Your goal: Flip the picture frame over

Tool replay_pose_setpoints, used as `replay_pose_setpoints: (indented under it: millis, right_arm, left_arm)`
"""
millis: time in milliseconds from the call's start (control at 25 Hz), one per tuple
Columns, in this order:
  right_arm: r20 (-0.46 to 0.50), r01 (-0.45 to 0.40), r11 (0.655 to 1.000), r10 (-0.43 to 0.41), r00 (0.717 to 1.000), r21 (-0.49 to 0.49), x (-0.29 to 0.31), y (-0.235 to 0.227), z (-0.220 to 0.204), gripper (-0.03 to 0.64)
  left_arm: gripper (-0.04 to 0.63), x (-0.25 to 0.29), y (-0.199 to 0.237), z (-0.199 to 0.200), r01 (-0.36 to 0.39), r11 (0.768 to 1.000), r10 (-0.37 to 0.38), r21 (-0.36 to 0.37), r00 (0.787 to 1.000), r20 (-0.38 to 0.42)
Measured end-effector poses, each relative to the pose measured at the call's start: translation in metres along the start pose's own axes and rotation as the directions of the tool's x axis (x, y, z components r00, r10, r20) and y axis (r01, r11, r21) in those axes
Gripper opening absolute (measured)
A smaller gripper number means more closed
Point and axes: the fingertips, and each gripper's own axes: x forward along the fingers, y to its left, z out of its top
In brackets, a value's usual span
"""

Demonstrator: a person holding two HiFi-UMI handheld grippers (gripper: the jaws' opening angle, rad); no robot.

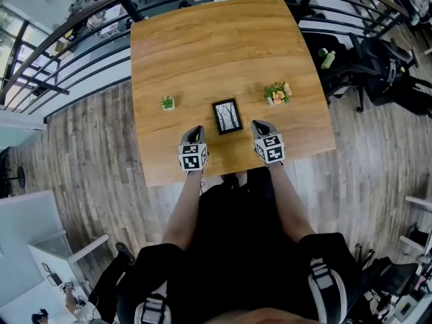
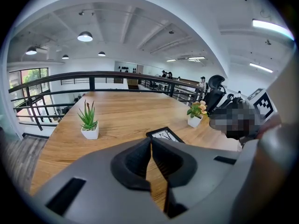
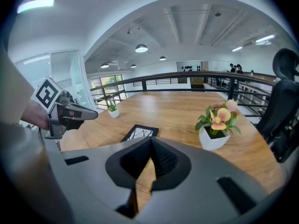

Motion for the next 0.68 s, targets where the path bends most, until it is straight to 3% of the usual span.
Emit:
replay_pose_setpoints:
  millis: [680]
  right_arm:
    - [-0.005, 0.020, 1.000, -0.020, 1.000, 0.005, -0.0083, 0.0032, -0.0021, 0.005]
  left_arm:
    - [0.029, -0.0026, 0.0018, -0.0038, 0.009, 1.000, -0.009, -0.008, 1.000, -0.006]
